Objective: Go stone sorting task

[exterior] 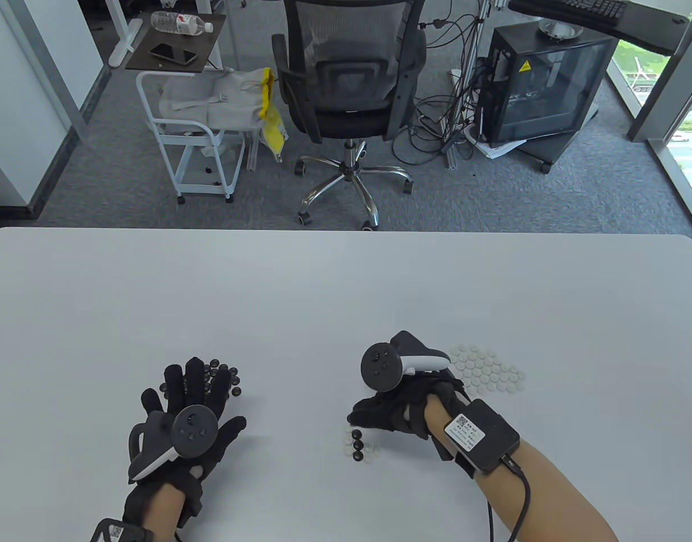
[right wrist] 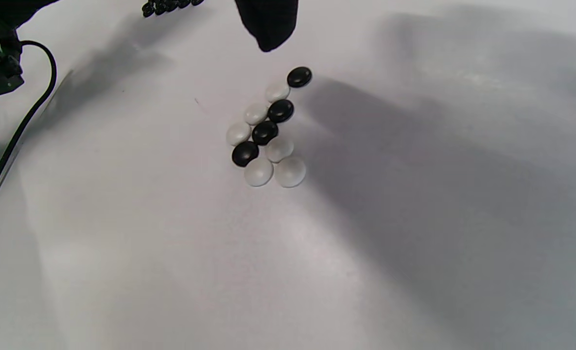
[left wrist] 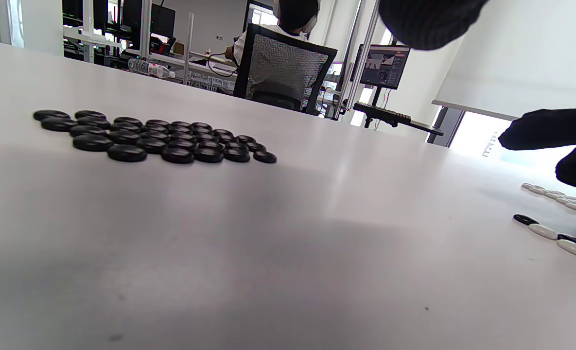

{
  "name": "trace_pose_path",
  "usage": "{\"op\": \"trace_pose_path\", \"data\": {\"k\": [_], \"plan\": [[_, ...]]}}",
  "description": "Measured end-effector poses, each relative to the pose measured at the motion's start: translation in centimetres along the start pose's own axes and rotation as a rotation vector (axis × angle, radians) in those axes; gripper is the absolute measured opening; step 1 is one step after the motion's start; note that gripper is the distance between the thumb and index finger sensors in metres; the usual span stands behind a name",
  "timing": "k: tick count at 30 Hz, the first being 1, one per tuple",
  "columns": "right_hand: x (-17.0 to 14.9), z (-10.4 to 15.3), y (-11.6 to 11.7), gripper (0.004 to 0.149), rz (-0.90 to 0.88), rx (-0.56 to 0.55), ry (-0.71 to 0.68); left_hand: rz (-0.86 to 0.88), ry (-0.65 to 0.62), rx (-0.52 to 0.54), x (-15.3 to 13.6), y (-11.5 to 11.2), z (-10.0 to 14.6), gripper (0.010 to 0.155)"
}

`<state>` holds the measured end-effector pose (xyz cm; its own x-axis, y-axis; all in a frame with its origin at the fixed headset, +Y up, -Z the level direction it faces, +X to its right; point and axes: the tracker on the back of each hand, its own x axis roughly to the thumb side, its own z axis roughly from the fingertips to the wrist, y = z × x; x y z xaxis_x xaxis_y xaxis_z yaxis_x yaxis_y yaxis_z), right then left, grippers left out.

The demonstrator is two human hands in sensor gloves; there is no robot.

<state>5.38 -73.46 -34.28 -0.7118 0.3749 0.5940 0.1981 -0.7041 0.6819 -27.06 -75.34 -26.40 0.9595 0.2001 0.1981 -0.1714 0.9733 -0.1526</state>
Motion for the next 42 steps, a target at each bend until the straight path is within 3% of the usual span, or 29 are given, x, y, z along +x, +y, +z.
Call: {"op": "trace_pose_path", "data": {"k": [12, 17, 22, 28, 34, 42], "plan": [[0.4, -3.5, 1.8, 0.069, 0.025, 0.079, -0.001, 0.014, 0.0, 0.011, -0.2, 0.1, 0.0, 0.08], [1.2, -5.4, 1.1, 0.069, 0.017, 0.045, -0.026, 0.02, 0.003, 0.009, -0.3, 0.1, 0.1, 0.08], [0.5, -7.0, -0.9, 0.069, -0.005, -0.018, 0.049, 0.018, 0.004, 0.004, -0.3, 0.2, 0.1, 0.08], [-4.9, -4.8, -3.3, 0.069, -0.033, -0.027, 0.299, 0.025, 0.003, 0.021, -0.4, 0.5, 0.3, 0.08], [-10.4, -0.6, -3.0, 0.069, -0.127, -0.066, 0.461, 0.027, 0.002, 0.019, -0.5, 0.6, 0.3, 0.08], [-14.1, 2.6, -2.1, 0.069, -0.216, -0.12, 0.553, 0.021, 0.004, 0.012, -0.3, 0.5, 0.2, 0.08]]}}
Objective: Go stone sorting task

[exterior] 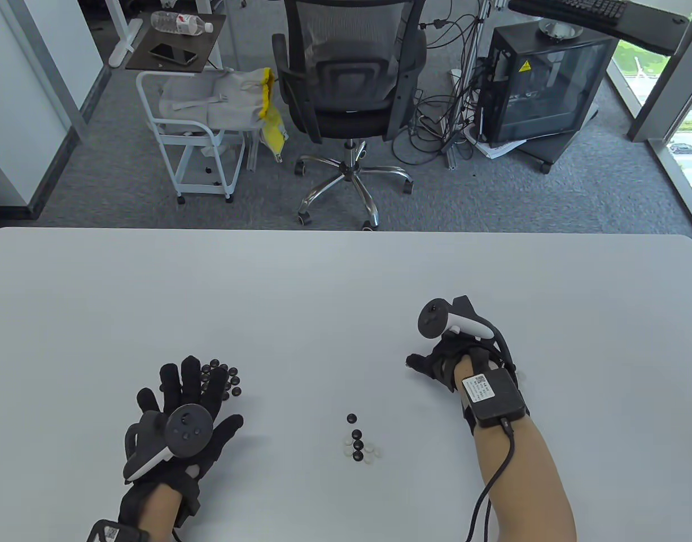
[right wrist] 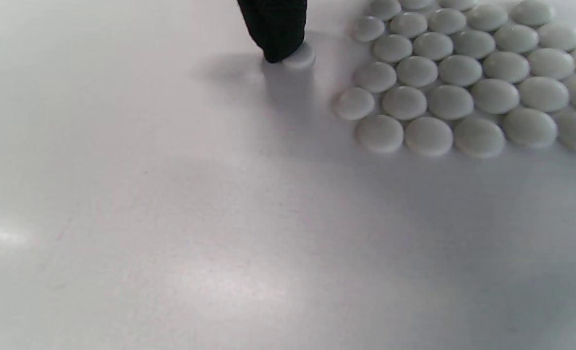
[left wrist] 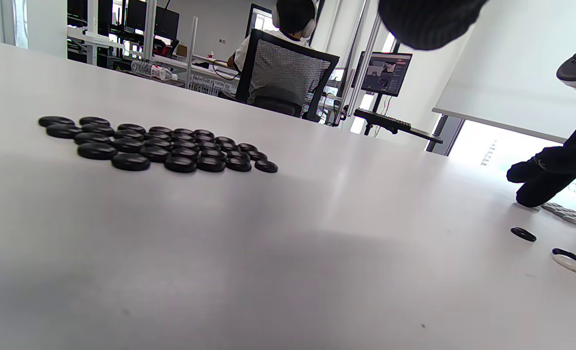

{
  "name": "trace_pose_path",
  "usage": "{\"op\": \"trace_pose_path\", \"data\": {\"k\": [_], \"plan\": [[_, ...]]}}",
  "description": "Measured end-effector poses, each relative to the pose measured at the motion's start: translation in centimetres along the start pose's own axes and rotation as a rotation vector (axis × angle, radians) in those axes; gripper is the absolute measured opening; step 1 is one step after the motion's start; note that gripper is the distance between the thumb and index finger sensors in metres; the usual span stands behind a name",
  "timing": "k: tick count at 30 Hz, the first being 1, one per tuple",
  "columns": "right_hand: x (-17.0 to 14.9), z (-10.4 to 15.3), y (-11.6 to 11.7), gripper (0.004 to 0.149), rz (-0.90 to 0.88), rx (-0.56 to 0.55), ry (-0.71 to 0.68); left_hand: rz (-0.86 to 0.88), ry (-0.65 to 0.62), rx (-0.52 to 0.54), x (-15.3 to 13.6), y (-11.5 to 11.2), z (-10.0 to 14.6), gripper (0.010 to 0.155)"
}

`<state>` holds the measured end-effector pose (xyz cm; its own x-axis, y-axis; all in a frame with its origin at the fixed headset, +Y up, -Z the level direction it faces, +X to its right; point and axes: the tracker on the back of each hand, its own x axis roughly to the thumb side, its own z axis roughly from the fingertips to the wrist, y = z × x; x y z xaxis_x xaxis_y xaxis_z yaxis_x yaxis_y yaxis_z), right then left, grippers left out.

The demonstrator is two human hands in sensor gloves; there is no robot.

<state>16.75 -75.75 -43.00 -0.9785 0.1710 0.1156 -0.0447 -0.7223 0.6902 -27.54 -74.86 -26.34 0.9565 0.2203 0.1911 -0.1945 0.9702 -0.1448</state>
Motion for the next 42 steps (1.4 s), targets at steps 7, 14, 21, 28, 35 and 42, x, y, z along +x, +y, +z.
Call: {"op": "trace_pose_path", "data": {"k": [7, 14, 21, 28, 35, 42], "plan": [[-1.1, 0.3, 0.0, 0.07, -0.011, -0.011, 0.025, -0.002, 0.007, -0.006, 0.0, 0.0, 0.0, 0.08], [-1.5, 0.6, -0.3, 0.071, -0.03, -0.013, 0.046, 0.002, 0.007, -0.001, 0.0, 0.1, 0.0, 0.08], [2.0, 2.4, -0.6, 0.069, 0.055, -0.03, -0.091, 0.0, 0.006, -0.002, 0.0, 0.0, 0.0, 0.08], [8.6, 4.8, 2.7, 0.067, 0.116, 0.07, -0.411, -0.015, 0.005, -0.004, 0.2, 0.0, 0.0, 0.08], [13.2, 5.5, 6.9, 0.068, 0.229, 0.16, -0.565, -0.009, 0.006, 0.004, 0.1, 0.1, 0.1, 0.08], [14.9, 4.0, 8.7, 0.069, 0.265, 0.196, -0.569, -0.006, 0.007, 0.007, 0.1, 0.1, 0.1, 0.08]]}}
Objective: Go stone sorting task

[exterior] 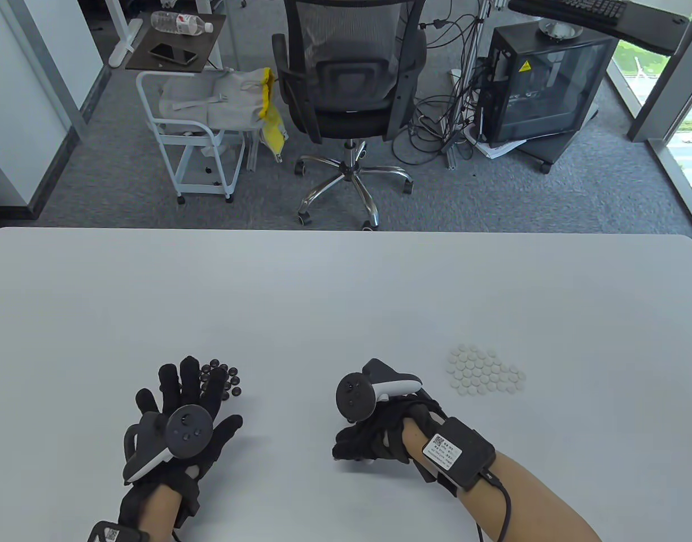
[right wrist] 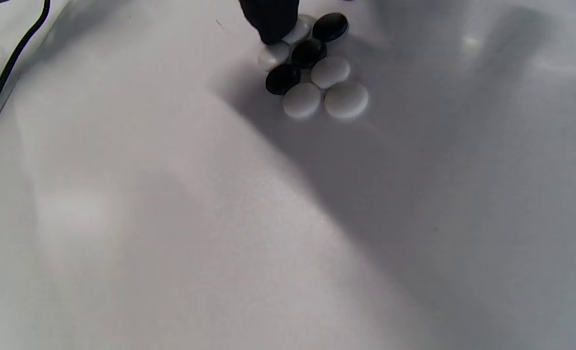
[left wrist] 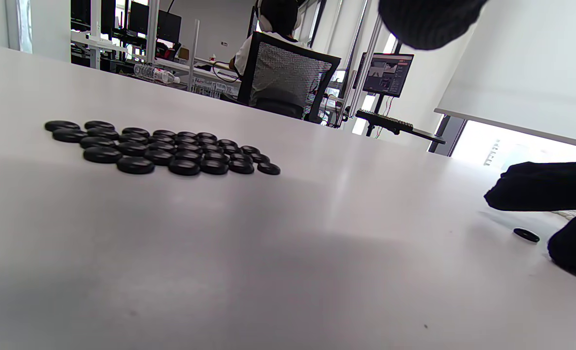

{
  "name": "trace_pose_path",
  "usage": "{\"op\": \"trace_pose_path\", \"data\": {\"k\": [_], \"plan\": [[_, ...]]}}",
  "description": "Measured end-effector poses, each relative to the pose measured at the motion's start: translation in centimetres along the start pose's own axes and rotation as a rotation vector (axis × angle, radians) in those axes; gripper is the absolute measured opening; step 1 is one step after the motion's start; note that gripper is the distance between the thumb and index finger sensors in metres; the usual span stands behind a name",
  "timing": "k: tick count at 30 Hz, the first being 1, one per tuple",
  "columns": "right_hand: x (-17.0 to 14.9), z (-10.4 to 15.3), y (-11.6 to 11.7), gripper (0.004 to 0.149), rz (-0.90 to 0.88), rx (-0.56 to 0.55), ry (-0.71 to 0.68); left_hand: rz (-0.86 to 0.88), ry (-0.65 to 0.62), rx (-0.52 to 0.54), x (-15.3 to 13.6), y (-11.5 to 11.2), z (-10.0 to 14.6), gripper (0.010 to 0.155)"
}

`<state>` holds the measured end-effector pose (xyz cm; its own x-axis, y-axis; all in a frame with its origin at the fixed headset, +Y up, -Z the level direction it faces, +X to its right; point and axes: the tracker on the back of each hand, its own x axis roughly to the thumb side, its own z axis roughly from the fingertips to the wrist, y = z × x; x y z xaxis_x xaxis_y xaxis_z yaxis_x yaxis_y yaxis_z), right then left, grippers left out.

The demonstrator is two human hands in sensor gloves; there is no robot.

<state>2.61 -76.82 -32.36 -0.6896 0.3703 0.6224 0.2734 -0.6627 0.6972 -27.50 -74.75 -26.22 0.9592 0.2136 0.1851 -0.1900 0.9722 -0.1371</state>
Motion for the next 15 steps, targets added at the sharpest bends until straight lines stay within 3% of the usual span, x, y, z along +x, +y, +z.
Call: {"op": "trace_pose_path", "data": {"k": [9, 15], "plan": [[-1.0, -2.8, -3.1, 0.071, -0.069, -0.117, 0.07, 0.004, 0.002, -0.003, 0.0, 0.0, 0.0, 0.08], [-5.6, -1.0, -5.0, 0.07, -0.126, -0.15, 0.243, 0.008, 0.0, 0.005, -0.1, 0.1, 0.1, 0.08]]}}
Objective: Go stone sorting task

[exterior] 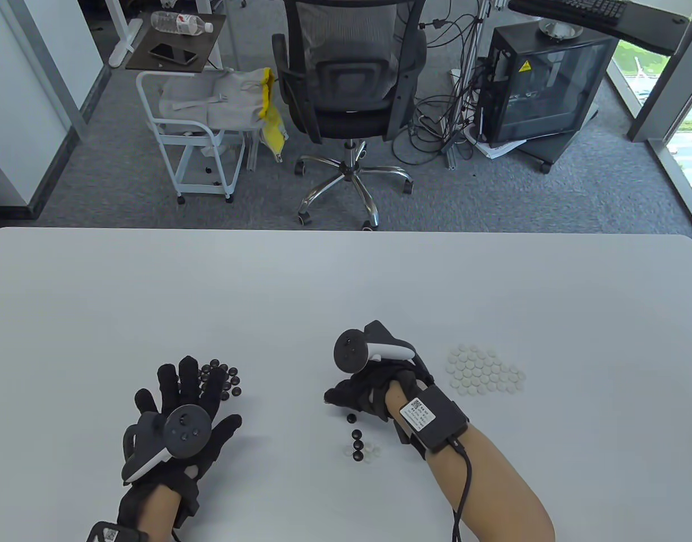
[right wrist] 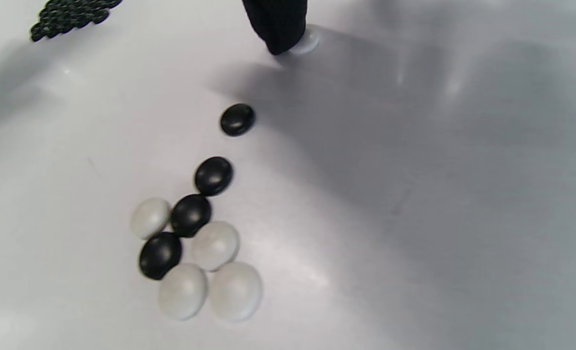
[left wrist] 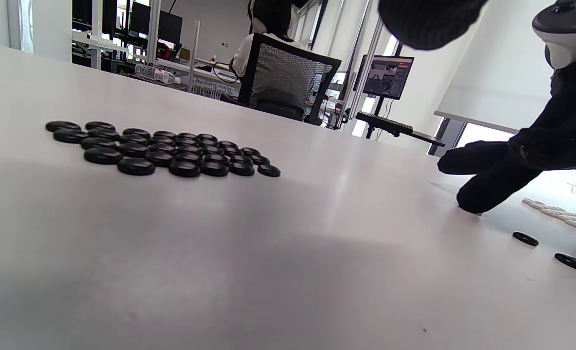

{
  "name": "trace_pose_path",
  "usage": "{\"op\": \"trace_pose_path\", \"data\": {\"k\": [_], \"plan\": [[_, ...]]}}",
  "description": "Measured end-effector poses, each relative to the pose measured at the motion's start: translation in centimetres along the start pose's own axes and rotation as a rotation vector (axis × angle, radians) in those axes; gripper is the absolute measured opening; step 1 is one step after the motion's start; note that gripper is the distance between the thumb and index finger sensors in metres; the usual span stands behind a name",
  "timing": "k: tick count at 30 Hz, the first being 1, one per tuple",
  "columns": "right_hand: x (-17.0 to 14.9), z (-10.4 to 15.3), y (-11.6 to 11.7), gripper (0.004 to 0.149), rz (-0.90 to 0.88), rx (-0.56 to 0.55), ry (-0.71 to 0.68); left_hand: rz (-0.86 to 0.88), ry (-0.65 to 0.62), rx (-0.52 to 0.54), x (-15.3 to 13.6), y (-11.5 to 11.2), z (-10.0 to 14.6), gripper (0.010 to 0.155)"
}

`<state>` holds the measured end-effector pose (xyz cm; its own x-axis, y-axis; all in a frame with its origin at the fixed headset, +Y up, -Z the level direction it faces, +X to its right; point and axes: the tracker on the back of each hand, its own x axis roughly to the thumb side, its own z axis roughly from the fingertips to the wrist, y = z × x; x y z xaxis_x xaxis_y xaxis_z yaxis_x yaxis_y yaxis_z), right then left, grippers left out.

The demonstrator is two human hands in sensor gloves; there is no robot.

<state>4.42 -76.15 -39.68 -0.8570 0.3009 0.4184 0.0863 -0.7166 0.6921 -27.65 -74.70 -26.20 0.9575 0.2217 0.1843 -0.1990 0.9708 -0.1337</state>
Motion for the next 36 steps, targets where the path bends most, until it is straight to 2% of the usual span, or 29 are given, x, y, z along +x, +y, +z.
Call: {"op": "trace_pose_path", "data": {"k": [9, 17, 28, 32, 36], "plan": [[-8.0, 3.7, -0.6, 0.071, -0.117, -0.029, 0.211, -0.007, -0.002, 0.004, 0.0, 0.0, 0.0, 0.08], [-11.2, 5.7, -0.1, 0.07, -0.166, -0.061, 0.272, -0.017, 0.002, -0.012, 0.0, -0.2, -0.1, 0.08], [-12.5, 6.7, 0.2, 0.072, -0.185, -0.08, 0.289, -0.018, 0.008, -0.021, 0.1, -0.3, -0.2, 0.08], [-10.9, 7.2, -0.1, 0.071, -0.17, -0.111, 0.214, -0.016, 0.008, -0.02, 0.1, -0.2, -0.2, 0.08], [-7.8, 7.7, 0.0, 0.07, -0.087, -0.08, 0.112, -0.014, 0.012, -0.024, 0.0, -0.2, -0.3, 0.08]]}}
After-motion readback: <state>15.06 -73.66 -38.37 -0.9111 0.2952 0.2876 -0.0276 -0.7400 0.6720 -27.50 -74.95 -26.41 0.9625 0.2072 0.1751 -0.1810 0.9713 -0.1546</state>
